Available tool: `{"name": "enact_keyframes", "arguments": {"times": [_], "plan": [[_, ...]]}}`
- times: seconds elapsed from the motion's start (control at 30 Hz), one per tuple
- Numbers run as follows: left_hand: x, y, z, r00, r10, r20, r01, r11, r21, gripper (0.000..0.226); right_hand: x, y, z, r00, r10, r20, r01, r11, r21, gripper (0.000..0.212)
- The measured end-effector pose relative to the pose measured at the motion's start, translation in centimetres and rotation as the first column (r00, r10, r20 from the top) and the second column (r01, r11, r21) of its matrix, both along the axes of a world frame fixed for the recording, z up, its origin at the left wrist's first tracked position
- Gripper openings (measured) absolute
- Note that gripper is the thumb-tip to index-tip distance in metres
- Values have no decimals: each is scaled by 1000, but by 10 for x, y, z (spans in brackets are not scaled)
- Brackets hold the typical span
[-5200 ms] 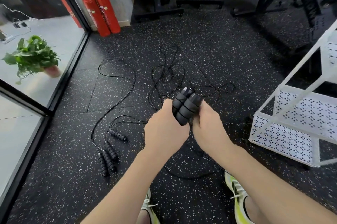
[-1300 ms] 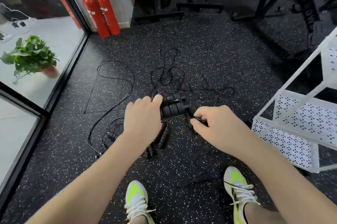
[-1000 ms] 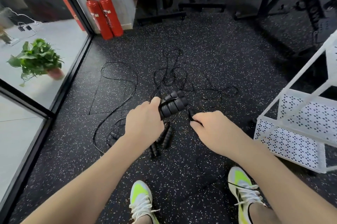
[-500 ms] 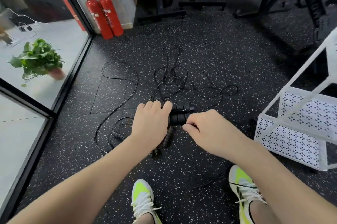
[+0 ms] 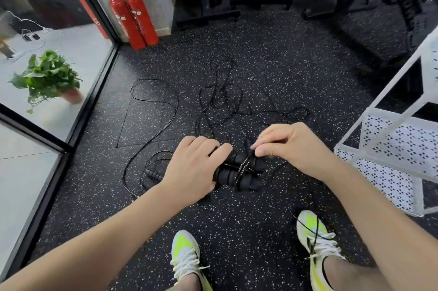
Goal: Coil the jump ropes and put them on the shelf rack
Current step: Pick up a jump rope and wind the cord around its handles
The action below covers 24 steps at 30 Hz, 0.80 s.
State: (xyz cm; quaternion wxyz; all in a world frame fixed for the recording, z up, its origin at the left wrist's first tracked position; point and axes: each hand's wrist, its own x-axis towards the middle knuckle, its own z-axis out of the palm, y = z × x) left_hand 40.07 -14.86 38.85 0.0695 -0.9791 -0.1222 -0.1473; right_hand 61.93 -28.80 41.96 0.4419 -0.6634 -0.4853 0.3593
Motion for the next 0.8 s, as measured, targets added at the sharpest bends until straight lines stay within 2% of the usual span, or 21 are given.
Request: {"name": "enact_keyframes", "arguments": {"times": [0.1, 0.17, 0.23, 0.27, 0.37, 0.43, 0.5, 0.57, 0.67, 0.8], "plan": [[-1, 1, 7, 995, 3, 104, -3, 1000, -6, 73, -2, 1, -8, 984, -16, -177, 24, 999, 44, 9], [2, 0, 14, 990, 38, 139, -37, 999, -13, 70, -7, 3, -14, 946, -66, -318, 82, 996, 36, 19], [4, -1, 21, 980, 86, 180, -81, 996, -34, 57, -17, 5, -22, 909, -65, -411, 77, 997, 14, 35], [5, -1, 26, 971, 122, 205, -114, 992, -50, 51, -24, 6, -25, 902, -55, -429, 59, 998, -4, 42], [13, 0, 38, 948, 240, 211, -227, 970, -81, 49, -47, 7, -30, 909, -50, -414, 9, 995, -101, 31], [21, -1, 42, 931, 329, 158, -319, 944, -87, 53, -64, 6, -27, 926, -21, -377, -43, 986, -161, 32], [29, -1, 47, 913, 398, 85, -394, 917, -63, 51, -79, 4, -21, 961, 38, -274, -94, 977, -193, 28], [34, 1, 48, 897, 443, -9, -443, 897, 6, 49, -88, 0, -13, 986, 98, -138, -128, 965, -229, 21], [36, 7, 45, 871, 477, -112, -466, 877, 116, 47, -90, -3, -1, 991, 128, -39, -134, 951, -280, 16], [34, 10, 41, 838, 511, -192, -486, 858, 164, 44, -82, -6, 16, 974, 128, 189, -66, 950, -304, 31]]}}
